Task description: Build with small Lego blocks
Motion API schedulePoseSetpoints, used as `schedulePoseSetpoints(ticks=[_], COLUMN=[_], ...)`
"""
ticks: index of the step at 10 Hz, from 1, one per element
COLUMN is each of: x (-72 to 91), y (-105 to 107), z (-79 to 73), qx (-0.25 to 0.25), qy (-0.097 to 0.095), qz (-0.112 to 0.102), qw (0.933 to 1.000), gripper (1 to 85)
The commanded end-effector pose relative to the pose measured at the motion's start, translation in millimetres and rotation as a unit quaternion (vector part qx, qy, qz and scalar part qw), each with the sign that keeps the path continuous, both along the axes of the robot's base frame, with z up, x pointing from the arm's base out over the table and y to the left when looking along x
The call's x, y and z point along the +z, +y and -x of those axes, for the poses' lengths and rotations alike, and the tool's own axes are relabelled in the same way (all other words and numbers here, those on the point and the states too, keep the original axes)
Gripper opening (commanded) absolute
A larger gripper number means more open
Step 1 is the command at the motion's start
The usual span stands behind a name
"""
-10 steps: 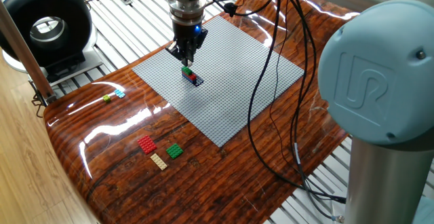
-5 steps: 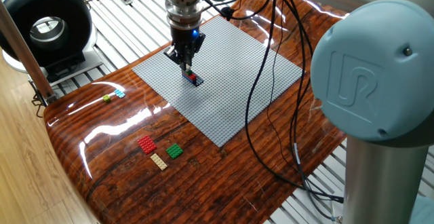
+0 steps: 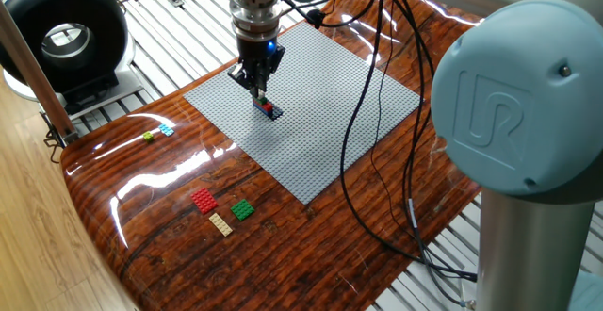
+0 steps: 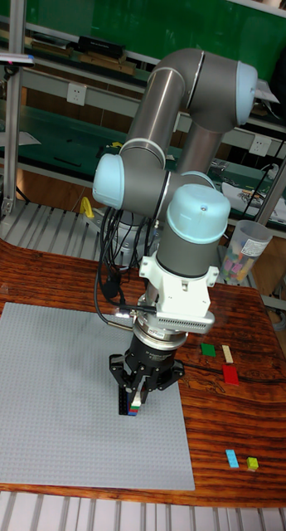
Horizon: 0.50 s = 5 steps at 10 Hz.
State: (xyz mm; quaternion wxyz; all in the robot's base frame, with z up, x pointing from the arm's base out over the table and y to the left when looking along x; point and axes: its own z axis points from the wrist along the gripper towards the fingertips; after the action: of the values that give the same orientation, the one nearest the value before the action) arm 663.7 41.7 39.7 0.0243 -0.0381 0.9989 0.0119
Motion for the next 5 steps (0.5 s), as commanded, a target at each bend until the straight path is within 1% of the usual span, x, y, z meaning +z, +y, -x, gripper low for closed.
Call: schedulePoseSetpoints(ticks=[1,5], x=[0.5,0.3], y=[2.1,2.3], z=[-1.7,-1.4], qx=[-0.002,0.004], qy=[-0.002,-0.003], qz=[-0.008,-0.009], qw=[1.0000,1.0000], gripper=[1.3,1.3])
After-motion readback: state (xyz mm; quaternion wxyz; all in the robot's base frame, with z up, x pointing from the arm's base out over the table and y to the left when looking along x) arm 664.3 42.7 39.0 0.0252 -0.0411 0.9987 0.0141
